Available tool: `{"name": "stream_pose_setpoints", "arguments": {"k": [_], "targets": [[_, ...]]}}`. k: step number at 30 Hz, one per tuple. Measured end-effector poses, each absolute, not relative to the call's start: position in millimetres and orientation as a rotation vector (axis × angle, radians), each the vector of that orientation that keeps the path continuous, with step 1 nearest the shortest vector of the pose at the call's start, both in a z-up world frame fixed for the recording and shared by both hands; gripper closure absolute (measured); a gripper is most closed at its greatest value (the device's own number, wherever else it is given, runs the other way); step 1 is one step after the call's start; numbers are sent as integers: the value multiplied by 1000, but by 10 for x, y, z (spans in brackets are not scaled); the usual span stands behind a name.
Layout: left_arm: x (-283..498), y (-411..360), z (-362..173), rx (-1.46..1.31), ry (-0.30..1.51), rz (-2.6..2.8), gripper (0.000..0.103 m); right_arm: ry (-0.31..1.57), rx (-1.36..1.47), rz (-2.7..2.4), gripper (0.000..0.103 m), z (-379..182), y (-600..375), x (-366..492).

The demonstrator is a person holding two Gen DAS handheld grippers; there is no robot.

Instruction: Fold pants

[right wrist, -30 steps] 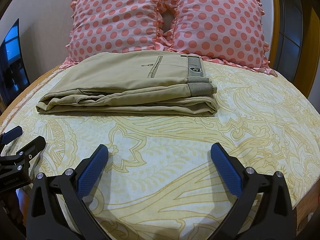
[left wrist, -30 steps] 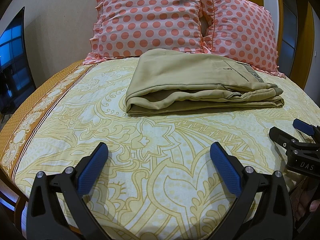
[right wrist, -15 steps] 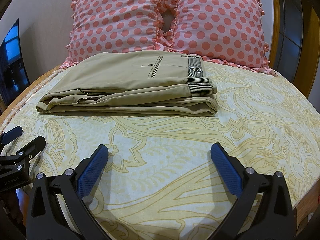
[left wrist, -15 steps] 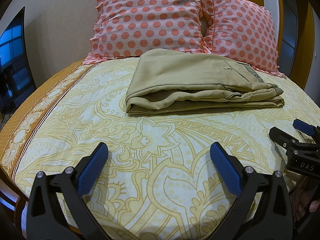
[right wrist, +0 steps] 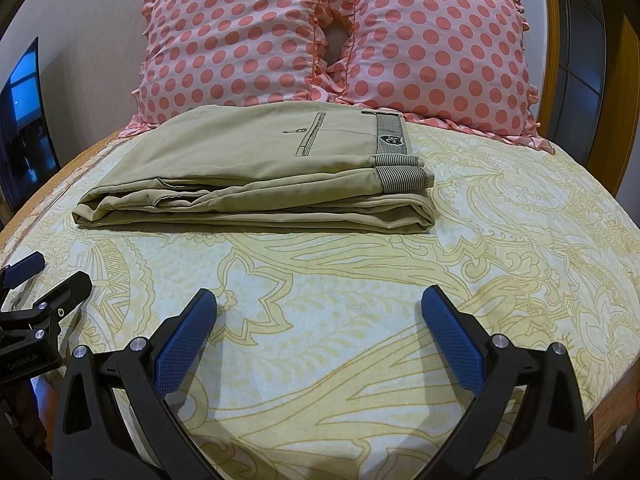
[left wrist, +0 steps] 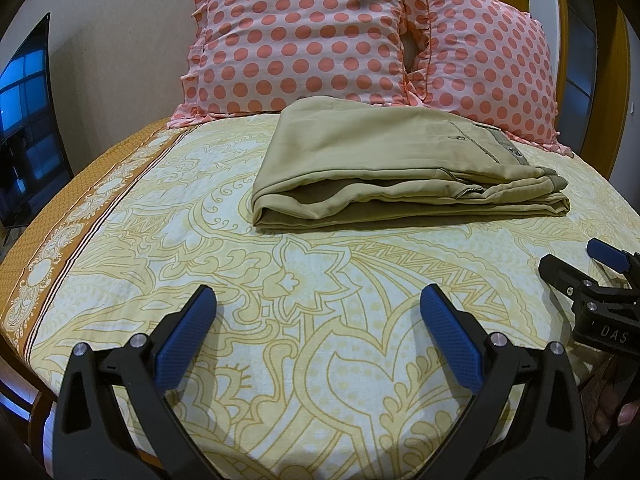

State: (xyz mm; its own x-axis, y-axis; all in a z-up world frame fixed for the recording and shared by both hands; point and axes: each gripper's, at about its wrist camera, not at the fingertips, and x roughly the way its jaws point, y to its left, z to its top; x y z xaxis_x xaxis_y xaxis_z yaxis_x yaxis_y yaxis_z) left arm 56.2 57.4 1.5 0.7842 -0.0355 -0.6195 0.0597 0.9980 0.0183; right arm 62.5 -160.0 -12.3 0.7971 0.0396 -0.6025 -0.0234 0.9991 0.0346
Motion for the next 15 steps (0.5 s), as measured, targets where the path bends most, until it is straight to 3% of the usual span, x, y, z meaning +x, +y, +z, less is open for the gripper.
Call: {"name": "stream_pose_setpoints", "arguments": {"k": [15], "targets": [[577,602,19,34,668,-46,2,646,26,33,1,-123,-1597,627]]}}
